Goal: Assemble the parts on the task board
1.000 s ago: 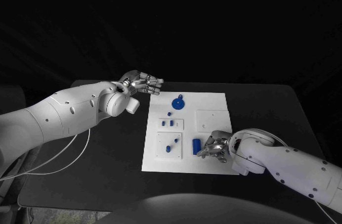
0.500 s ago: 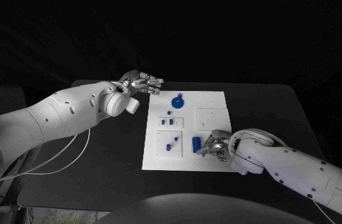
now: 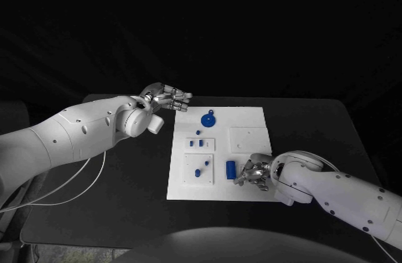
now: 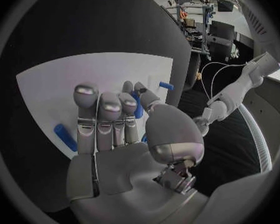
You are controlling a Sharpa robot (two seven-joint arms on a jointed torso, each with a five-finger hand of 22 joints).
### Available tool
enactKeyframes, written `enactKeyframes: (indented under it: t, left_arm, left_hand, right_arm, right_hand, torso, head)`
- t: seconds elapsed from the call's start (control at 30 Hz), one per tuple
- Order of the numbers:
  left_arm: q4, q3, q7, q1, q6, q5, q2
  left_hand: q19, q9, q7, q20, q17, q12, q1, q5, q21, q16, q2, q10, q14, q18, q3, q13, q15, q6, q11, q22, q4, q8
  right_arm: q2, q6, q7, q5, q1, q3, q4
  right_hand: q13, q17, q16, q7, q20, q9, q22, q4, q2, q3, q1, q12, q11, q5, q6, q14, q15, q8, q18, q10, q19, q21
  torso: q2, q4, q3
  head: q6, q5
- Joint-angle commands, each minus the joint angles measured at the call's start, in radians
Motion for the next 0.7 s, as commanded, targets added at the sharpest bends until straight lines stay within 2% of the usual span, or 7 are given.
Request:
enactKeyframes:
  t: [0.03,0.17,0.23,0.33,0.4,0.57,0.7]
  left_arm:
    - [0.002,0.000,0.005,0.000,0.015,-0.003,0.000]
    - [0.002,0.000,0.005,0.000,0.015,-0.003,-0.001]
    - [0.002,0.000,0.006,0.000,0.014,-0.003,-0.002]
    - [0.003,0.000,0.011,0.000,0.011,-0.003,-0.004]
    - [0.004,0.000,0.017,0.000,0.006,-0.003,-0.006]
    - [0.011,0.000,0.039,0.000,-0.003,-0.002,-0.013]
    - [0.013,0.000,0.052,0.000,-0.009,-0.001,-0.017]
  left_hand:
    - [0.001,0.001,-0.001,0.006,0.001,-0.005,-0.009,-0.005,-0.005,-0.003,0.003,-0.008,-0.004,0.015,0.001,0.000,-0.001,-0.008,-0.001,-0.001,0.006,-0.003]
    - [0.001,0.001,-0.001,0.006,0.001,-0.005,-0.009,-0.005,-0.005,-0.003,0.003,-0.008,-0.004,0.015,0.001,0.000,-0.001,-0.008,-0.001,-0.001,0.006,-0.003]
    - [0.001,0.001,-0.001,0.006,0.001,-0.005,-0.009,-0.005,-0.005,-0.003,0.003,-0.008,-0.004,0.015,0.001,0.000,-0.001,-0.008,-0.001,-0.001,0.006,-0.003]
    - [0.001,0.001,-0.001,0.006,0.001,-0.005,-0.009,-0.005,-0.005,-0.003,0.003,-0.008,-0.004,0.015,0.001,0.000,-0.001,-0.008,-0.001,-0.001,0.006,-0.003]
    - [0.001,0.001,-0.001,0.006,0.001,-0.005,-0.009,-0.005,-0.005,-0.003,0.003,-0.008,-0.004,0.015,0.001,0.000,-0.001,-0.008,-0.001,-0.001,0.006,-0.003]
    - [0.002,0.002,-0.006,0.005,0.002,-0.005,-0.007,-0.004,-0.005,-0.004,0.005,0.003,-0.002,0.014,0.003,0.000,-0.003,-0.001,-0.010,-0.001,0.004,-0.002]
    - [0.001,0.001,-0.006,0.004,0.002,-0.005,-0.007,-0.004,-0.005,-0.004,0.005,0.004,-0.003,0.014,0.003,0.000,-0.005,0.000,-0.010,-0.001,0.003,-0.003]
  right_arm:
    - [-0.006,0.000,0.038,0.021,-0.001,0.000,0.009]
    - [-0.020,-0.040,0.071,0.047,-0.001,0.000,0.022]
    - [-0.032,-0.061,0.092,0.059,-0.001,0.005,0.033]
    - [-0.057,-0.085,0.123,0.070,-0.001,0.026,0.053]
    - [-0.077,-0.094,0.136,0.073,-0.001,0.044,0.067]
    - [-0.128,-0.074,0.160,0.064,0.012,0.090,0.062]
    - [-0.156,-0.042,0.160,0.042,0.039,0.105,0.006]
  right_hand:
    - [0.000,-0.001,-0.007,-0.004,-0.002,-0.004,0.025,0.010,-0.004,-0.035,0.008,0.000,0.000,-0.002,0.003,-0.001,-0.001,-0.001,-0.015,-0.003,0.056,-0.004]
    - [0.005,-0.001,-0.008,0.005,-0.001,-0.032,0.024,0.041,-0.014,-0.100,0.017,0.006,0.004,-0.014,-0.015,-0.001,0.000,-0.003,-0.012,-0.004,0.055,-0.007]
    - [0.008,-0.001,-0.008,0.011,0.000,-0.068,0.024,0.062,-0.015,-0.126,0.031,0.010,0.006,-0.015,-0.021,-0.001,0.002,-0.001,-0.010,-0.004,0.056,-0.006]
    - [0.011,-0.001,-0.008,0.018,0.002,-0.127,0.024,0.079,-0.015,-0.142,0.047,0.016,0.011,-0.021,-0.036,-0.001,0.004,-0.003,-0.007,-0.004,0.056,-0.006]
    - [0.012,0.000,-0.008,0.024,0.005,-0.190,0.025,0.088,-0.012,-0.146,0.059,0.016,0.013,-0.021,-0.041,-0.002,0.006,-0.004,-0.005,-0.005,0.056,-0.004]
    - [0.014,0.000,-0.006,0.035,0.010,-0.270,0.027,0.078,-0.001,-0.130,0.080,0.020,0.020,-0.040,-0.062,0.000,0.012,-0.003,-0.005,-0.004,0.056,0.002]
    - [0.067,0.009,0.005,0.044,0.017,-0.362,0.038,0.069,-0.001,-0.115,0.081,0.105,0.028,-0.040,-0.071,-0.001,0.018,-0.003,-0.002,0.013,0.054,0.017]
  torso:
    - [0.000,0.0001,0.0005]
    - [0.000,-0.0008,0.0001]
    - [0.000,-0.0009,0.0002]
    - [-0.001,-0.0012,0.0001]
    - [-0.001,-0.0024,0.0001]
    - [-0.003,-0.0026,-0.0004]
    - [-0.006,-0.0035,-0.0028]
  head:
    - [0.001,-0.001]
    - [0.002,-0.001]
    - [0.003,-0.001]
    - [0.005,0.000]
    - [0.009,-0.004]
    - [0.013,-0.012]
    - [0.025,-0.020]
